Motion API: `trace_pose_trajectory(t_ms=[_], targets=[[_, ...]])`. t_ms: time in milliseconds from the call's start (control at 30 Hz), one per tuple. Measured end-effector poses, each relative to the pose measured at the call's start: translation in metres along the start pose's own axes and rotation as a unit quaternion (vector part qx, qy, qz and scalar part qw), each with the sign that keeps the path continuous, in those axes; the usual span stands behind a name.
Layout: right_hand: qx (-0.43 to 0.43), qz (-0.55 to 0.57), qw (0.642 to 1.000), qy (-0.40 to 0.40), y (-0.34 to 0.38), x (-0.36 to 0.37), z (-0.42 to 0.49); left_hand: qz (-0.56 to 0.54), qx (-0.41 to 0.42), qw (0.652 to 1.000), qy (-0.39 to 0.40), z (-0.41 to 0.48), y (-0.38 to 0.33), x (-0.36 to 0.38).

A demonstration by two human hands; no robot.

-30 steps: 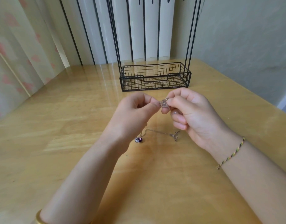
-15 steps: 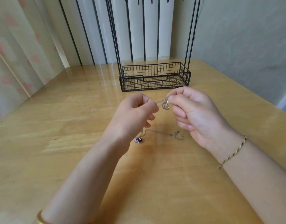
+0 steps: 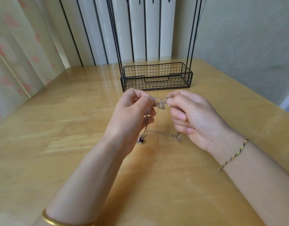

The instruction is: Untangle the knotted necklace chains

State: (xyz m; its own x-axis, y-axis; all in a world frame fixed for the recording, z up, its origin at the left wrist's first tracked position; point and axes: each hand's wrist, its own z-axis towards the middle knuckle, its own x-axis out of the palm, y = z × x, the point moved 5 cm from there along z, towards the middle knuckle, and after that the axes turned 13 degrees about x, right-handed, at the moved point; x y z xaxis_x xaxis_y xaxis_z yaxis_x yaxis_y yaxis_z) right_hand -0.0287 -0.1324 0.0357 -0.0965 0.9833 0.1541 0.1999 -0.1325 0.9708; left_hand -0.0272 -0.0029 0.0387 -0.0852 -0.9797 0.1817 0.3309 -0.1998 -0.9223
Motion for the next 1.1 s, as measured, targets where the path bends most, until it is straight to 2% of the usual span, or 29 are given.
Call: trace_pose_trajectory(t_ms=[200,333,533,733,1100], targets=[[-0.013,0.051,0.998,-0.025,0.001,-0.003,0.003,0.016,-0.01,0.998,0.054,-0.002,0.002,0.006],[-0.021,0.081,0.996,-0.025,0.001,-0.002,0.003,0.065,-0.016,0.994,0.085,-0.003,0.007,0.007],[-0.04,0.005,0.997,-0.061,0.0,-0.004,0.002,0.124,-0.035,0.986,0.104,-0.005,0.014,0.007],[-0.055,-0.088,0.989,-0.11,0.002,-0.006,0.002,0.119,-0.047,0.988,0.09,-0.005,0.015,0.007],[-0.035,-0.093,0.987,-0.126,0.002,-0.009,0.0,0.09,-0.087,0.989,0.08,-0.005,0.017,0.004]])
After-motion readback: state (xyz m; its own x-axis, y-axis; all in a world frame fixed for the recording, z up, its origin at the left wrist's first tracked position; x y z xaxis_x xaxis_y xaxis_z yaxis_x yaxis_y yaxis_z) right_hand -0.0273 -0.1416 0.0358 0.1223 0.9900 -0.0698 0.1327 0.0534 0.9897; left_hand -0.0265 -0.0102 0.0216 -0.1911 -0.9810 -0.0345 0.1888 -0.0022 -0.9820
